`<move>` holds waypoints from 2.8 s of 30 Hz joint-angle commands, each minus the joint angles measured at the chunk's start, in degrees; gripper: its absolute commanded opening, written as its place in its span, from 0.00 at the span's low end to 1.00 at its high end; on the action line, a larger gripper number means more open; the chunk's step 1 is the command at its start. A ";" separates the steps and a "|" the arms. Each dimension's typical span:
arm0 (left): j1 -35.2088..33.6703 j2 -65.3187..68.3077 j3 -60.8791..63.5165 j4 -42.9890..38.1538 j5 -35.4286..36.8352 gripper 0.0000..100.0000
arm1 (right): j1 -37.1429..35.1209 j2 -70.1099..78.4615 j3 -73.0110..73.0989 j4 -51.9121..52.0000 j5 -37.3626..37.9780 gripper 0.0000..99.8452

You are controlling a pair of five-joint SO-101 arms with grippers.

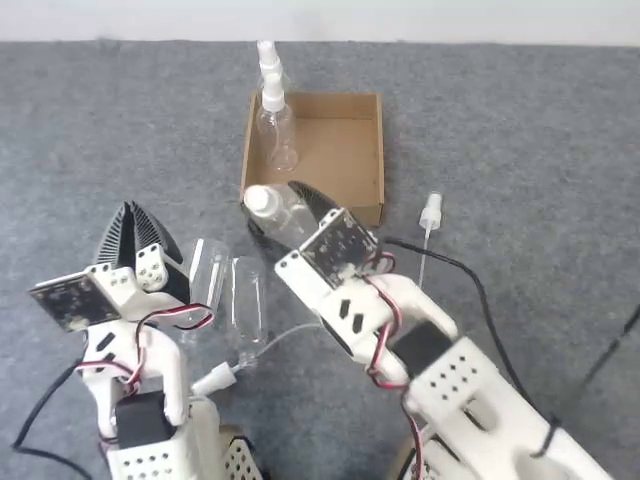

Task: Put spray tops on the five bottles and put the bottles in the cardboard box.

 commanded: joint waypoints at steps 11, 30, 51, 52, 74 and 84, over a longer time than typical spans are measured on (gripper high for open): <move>-0.35 -0.79 -0.84 0.18 -0.53 0.02 | 1.98 21.32 -16.26 -15.87 0.44 0.01; -0.35 -0.79 -0.84 0.18 -0.62 0.02 | 10.51 47.96 -31.91 -22.02 -13.89 0.01; -0.35 -0.79 -0.92 0.18 -0.62 0.02 | 8.84 65.63 -40.62 -22.02 -17.41 0.01; -0.35 -0.79 -0.92 0.18 -0.62 0.02 | 8.84 66.15 -40.88 -22.02 -19.52 0.01; -0.35 -0.79 -0.84 0.18 -0.62 0.02 | 6.90 67.56 -40.62 -21.49 -22.86 0.15; -0.35 -0.79 -0.84 0.18 -0.62 0.02 | 6.55 67.30 -40.88 -18.07 -22.86 0.17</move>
